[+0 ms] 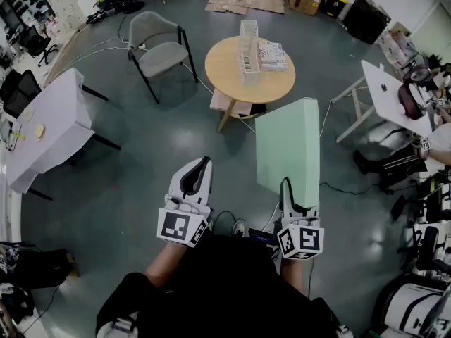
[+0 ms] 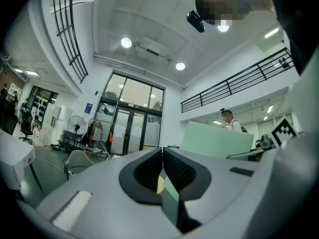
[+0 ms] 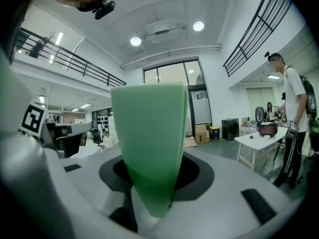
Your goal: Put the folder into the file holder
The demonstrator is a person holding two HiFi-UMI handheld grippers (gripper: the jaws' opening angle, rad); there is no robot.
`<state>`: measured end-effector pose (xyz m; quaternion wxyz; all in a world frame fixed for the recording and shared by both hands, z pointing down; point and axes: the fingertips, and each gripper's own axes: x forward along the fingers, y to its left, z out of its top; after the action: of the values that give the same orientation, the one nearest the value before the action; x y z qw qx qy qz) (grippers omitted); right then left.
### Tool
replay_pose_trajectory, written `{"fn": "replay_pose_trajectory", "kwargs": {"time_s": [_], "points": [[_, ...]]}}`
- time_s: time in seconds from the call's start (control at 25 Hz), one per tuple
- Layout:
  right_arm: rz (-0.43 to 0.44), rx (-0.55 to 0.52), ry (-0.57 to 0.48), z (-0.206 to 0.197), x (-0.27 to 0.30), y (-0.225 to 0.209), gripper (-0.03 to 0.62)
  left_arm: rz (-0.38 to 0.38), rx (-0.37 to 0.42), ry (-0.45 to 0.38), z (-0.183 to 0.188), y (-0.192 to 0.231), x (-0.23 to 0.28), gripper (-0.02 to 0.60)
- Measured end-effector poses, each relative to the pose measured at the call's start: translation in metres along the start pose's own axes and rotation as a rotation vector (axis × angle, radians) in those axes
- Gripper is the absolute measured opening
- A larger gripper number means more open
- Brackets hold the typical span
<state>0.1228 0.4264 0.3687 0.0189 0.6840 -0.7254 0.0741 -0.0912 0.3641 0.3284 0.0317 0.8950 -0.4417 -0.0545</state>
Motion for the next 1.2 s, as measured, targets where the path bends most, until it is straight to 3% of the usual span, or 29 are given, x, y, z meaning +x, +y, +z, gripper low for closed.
{"fn": "replay_pose_trajectory", "kwargs": {"time_s": [0.64, 1.2], "points": [[0.001, 0.014, 0.004, 0.003, 0.008, 0.006, 0.154, -0.012, -0.007, 0.006, -0.003, 0.003, 0.004, 0.011], [-0.02, -0.015, -0.001, 0.004, 0.001, 0.043, 0.153, -0.036, -0.027, 0.001, -0.003, 0.023, -0.023, 0.011]]}}
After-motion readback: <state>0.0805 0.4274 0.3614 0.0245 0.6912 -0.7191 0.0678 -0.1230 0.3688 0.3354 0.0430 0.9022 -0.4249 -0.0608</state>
